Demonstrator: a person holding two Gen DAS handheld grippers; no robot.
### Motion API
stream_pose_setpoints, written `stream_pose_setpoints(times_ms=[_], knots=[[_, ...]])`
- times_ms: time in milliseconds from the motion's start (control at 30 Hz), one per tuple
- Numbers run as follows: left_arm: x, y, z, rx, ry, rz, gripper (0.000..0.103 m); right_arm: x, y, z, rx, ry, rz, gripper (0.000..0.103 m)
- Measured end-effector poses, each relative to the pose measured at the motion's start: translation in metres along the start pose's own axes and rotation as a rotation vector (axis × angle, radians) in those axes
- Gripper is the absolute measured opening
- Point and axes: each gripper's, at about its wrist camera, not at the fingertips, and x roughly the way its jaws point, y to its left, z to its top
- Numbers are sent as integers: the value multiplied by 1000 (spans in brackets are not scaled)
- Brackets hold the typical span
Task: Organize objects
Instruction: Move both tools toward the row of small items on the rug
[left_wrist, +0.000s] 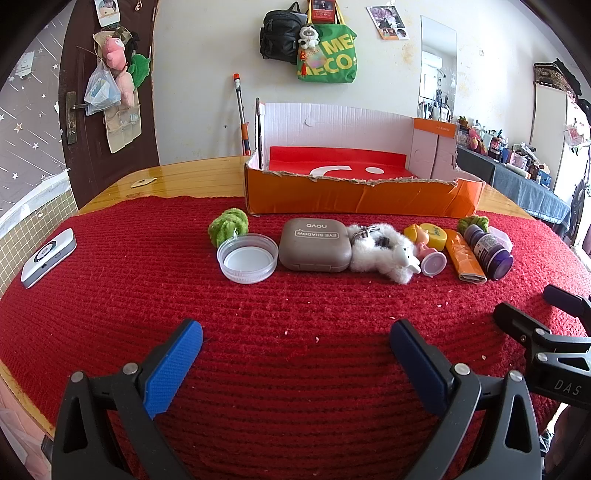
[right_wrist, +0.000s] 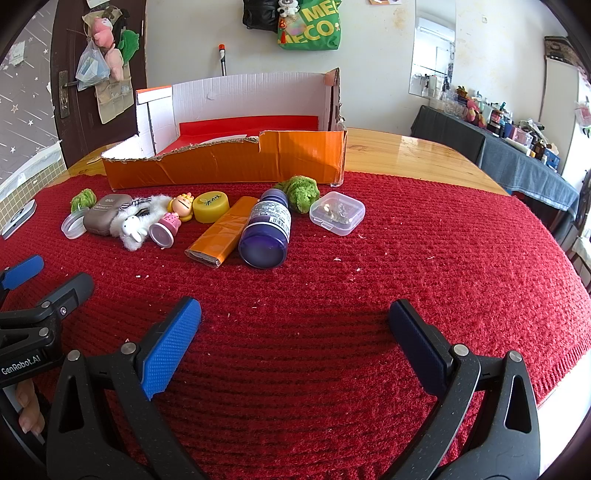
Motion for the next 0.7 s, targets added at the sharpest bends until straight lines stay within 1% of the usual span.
stream_pose_setpoints(times_ms=[533, 700], knots=[[1, -1, -1, 0, 3, -4, 103, 1, 0, 2, 4, 4, -6, 103], [1, 1, 1, 1, 16, -14, 103, 3, -4, 7, 7, 26, 4, 103]])
